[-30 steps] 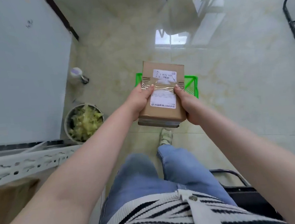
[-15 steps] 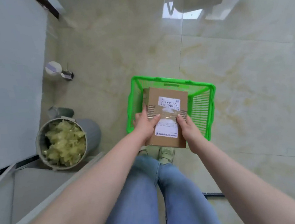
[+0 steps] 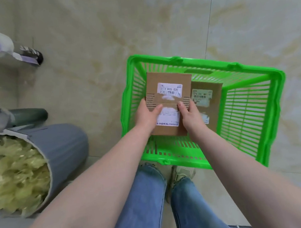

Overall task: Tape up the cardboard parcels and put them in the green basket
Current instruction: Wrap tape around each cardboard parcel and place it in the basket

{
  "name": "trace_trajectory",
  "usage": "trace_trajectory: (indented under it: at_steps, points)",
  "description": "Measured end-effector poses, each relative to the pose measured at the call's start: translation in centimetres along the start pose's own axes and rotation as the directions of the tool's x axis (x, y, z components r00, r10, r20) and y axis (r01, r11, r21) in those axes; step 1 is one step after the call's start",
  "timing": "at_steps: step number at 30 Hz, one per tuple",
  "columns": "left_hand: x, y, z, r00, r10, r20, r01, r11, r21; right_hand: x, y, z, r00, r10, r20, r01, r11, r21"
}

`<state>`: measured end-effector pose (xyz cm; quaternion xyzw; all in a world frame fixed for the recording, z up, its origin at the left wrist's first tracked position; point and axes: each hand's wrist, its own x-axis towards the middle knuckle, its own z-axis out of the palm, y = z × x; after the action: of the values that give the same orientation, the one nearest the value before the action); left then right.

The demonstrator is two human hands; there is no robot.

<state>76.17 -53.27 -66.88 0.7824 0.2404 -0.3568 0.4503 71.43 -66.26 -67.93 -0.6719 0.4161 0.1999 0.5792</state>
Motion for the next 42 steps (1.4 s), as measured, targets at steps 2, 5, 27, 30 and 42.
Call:
trace_trajectory:
  at_steps: [2,5,27,30,42]
  points:
    - [1.0,-0.6,0.1,1.0,0.018,-0.013,-0.018,1.0,-0.011,0.7,0.5,0.6,0.999,-0.026,-0.027,0.027,1.0,0.006]
    - [1.3,-1.0,-0.2,0.999,0.04,-0.008,-0.04,0.999,0.008,0.6,0.8,1.1,0.998,-0.037,-0.049,0.037,0.999,0.008]
    - [-26.6,8.1,-17.0,0.978,-0.185,-0.094,0.074,0.734,-0.675,-24.8,-20.5,-1.6,0.907,0.01,0.422,-0.02,1.0,0.02]
    - [-35.2,6.7,-20.4,0.959,-0.22,-0.179,-0.006,0.617,-0.787,-31.2,-22.6,-0.4,0.841,-0.01,0.541,0.033,0.999,-0.032]
    - [-63.9,-6.6,-24.4,0.667,-0.565,-0.485,-0.539,0.083,-0.838,-58.0,-20.8,8.3,0.323,0.18,0.929,0.473,0.82,-0.323]
